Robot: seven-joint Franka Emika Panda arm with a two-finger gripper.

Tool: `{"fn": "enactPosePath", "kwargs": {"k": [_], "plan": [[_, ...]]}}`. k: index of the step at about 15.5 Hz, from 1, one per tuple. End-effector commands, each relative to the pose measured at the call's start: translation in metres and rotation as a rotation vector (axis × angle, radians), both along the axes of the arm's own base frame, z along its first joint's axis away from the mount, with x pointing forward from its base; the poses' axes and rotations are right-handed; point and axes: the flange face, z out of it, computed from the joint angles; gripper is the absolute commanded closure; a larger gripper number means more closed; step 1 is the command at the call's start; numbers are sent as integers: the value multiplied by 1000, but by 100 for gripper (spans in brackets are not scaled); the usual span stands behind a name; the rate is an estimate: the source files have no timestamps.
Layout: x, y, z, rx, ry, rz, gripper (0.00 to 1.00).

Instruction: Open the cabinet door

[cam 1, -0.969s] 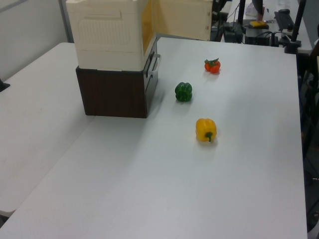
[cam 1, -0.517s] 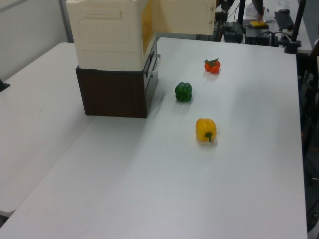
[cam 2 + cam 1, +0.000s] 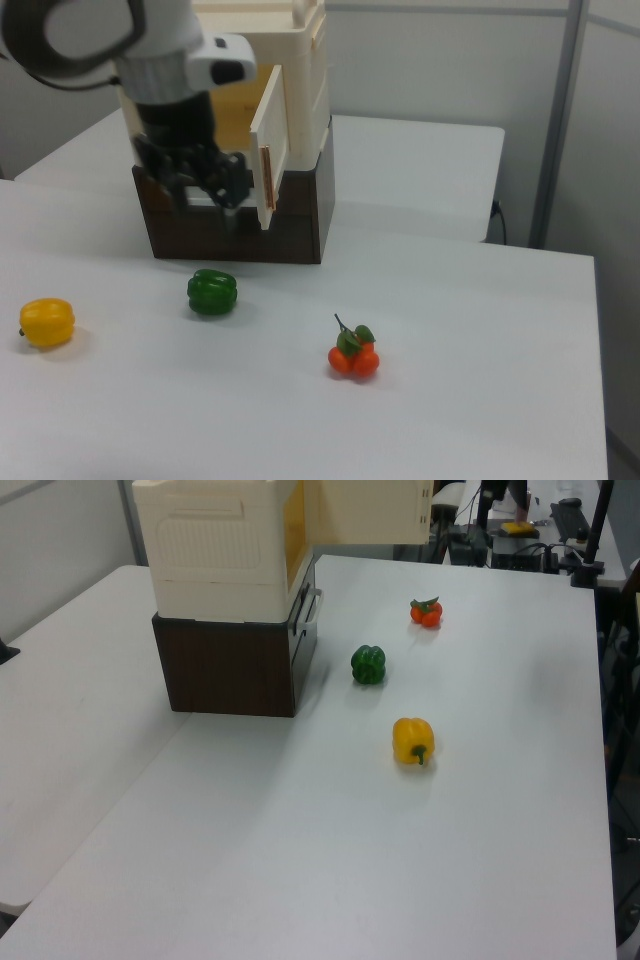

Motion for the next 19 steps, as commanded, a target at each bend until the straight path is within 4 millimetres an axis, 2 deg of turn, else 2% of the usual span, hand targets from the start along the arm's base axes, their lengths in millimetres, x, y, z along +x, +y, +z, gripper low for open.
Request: {"fn": "enactPosePath", "kwargs": {"k": [1,3,7,9,11,12,13,17,19], "plan": [[-22,35,35,81,16,-26,0],[-14,88,47,113,10,-16,0],[3,180,44,117,25,20,0],[5,213,37,117,41,76,0],[10,236,26,114,36,119,0],[14,246,16,112,29,144,0],[17,248,7,106,17,149,0],[37,243,-10,85,-30,245,0],[37,242,-10,87,-24,243,0]]}}
